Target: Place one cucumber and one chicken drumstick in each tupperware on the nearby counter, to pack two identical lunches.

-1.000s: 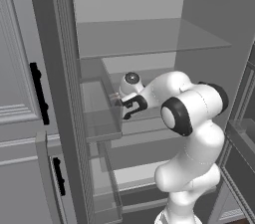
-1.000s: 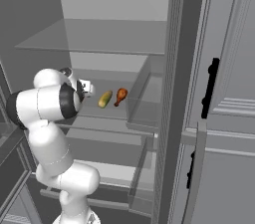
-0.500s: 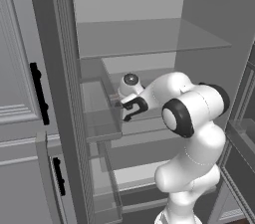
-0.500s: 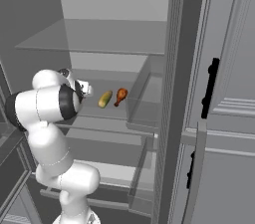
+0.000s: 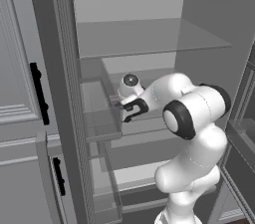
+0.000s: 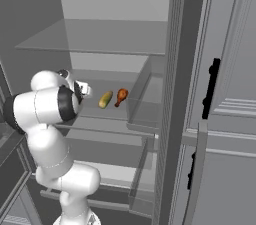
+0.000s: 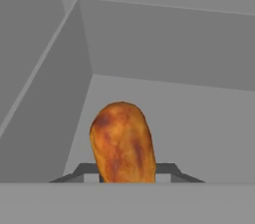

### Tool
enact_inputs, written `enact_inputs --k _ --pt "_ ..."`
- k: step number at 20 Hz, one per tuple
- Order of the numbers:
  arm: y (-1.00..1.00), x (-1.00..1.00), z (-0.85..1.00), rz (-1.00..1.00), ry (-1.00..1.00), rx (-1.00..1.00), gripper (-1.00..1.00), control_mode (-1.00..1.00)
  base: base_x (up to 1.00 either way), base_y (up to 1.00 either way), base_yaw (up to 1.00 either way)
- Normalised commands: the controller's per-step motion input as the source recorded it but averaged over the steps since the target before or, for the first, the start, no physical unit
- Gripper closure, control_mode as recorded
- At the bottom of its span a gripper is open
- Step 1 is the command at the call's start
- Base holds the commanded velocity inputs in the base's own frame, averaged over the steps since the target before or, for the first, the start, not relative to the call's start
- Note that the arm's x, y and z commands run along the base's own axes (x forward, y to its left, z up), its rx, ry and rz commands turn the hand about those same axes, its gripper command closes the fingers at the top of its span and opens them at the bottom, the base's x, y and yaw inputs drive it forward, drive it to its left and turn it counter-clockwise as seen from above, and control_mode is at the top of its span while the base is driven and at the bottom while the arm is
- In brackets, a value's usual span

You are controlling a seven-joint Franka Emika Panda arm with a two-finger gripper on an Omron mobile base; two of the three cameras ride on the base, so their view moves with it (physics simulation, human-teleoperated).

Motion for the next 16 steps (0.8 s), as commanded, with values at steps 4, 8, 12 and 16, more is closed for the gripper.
enact_inputs --k 4,8,12,16 --pt "-0.18 -0.28 0.15 0.00 0.02 0.00 1.00 -1.00 0.00 0.00 0.00" --pt "-0.41 -0.96 0.35 0.00 0.00 0.04 1.00 -1.00 0.00 0.00 0.00" --pt "-0.31 -0.94 0.61 -0.03 0.00 0.04 1.00 -1.00 0.00 0.00 0.00" --pt "-0.27 -0.85 0.85 -0.04 0.03 0.02 1.00 -1.00 0.00 0.00 0.00"
